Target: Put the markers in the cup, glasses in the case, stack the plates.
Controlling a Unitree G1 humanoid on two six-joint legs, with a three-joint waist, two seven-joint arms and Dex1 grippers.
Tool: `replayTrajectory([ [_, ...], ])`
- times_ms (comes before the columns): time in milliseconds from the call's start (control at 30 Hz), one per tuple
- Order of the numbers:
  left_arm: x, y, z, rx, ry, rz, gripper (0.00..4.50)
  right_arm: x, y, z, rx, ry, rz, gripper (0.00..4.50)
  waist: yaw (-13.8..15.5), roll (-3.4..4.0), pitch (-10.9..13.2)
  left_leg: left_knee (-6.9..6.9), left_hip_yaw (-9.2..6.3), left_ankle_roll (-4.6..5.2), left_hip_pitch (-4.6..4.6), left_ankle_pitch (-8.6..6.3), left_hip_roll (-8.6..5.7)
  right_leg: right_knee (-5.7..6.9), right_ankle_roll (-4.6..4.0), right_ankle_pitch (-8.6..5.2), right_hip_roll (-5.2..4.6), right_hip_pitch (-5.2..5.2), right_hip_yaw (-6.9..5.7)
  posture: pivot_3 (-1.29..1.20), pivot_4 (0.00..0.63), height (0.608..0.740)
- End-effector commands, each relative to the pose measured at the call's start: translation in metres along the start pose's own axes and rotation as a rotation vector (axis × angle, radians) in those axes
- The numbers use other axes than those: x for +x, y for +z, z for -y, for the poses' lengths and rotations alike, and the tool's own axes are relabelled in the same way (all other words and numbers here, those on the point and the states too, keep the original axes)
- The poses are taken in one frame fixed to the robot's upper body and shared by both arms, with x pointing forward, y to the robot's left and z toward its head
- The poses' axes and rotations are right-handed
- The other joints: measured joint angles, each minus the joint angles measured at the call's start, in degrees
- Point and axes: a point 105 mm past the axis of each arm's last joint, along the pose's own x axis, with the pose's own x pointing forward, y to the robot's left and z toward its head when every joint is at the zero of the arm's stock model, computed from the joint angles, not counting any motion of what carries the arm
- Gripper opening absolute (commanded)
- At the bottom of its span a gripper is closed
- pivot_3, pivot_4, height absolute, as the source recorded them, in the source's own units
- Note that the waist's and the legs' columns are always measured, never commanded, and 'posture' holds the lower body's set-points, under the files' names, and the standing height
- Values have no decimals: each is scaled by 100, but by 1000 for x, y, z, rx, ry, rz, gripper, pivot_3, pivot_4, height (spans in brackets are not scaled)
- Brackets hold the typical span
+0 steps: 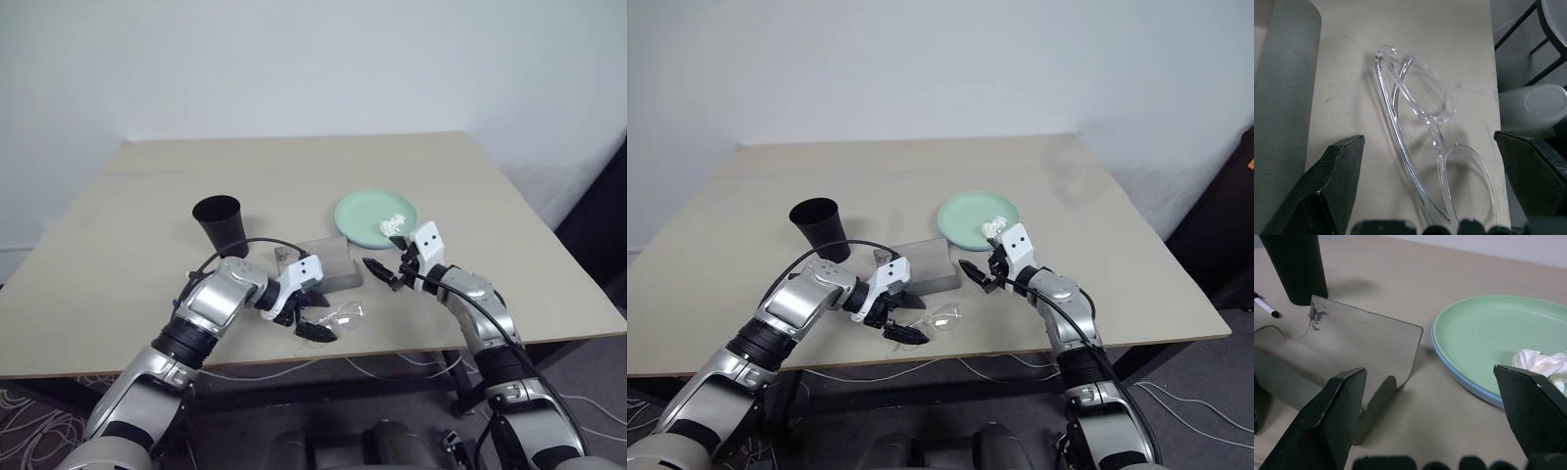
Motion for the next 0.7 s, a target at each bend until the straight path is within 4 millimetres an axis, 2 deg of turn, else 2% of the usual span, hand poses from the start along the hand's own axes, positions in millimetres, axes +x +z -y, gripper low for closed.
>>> replayTrajectory([
  [33, -1, 10, 0, 43, 19, 11, 4139, 0, 19, 0, -35, -5, 63, 4500, 0, 0, 0, 0, 0, 0, 0, 0, 0, 0, 0, 0, 0, 0, 0, 0, 0, 740],
  [133, -1, 11, -1, 46, 26, 15, 3320, 1, 18, -1, -34, -4, 61, 4500, 0, 0, 0, 0, -1, 0, 0, 0, 0, 0, 0, 0, 0, 0, -1, 0, 0, 740],
  [267, -2, 13, -2, 60, 35, 17, 1913, 1, 17, -2, -32, -2, 58, 4500, 0, 0, 0, -1, -1, 0, 0, 0, 0, 0, 0, 0, 0, 0, -1, 0, 0, 740],
  [600, -3, 17, -3, 84, 38, 23, 1913, 1, 16, -2, -32, -4, 55, 4500, 0, 0, 0, 0, 0, 0, 1, 0, 0, 1, 0, 0, 0, 0, 0, 0, 0, 740],
  [700, -5, 18, -4, 86, 41, 27, 1298, 1, 16, -2, -33, -4, 54, 4500, 0, 0, 0, 0, -1, 0, 1, 0, 0, 1, 0, 0, 0, 1, 0, 0, 0, 740],
])
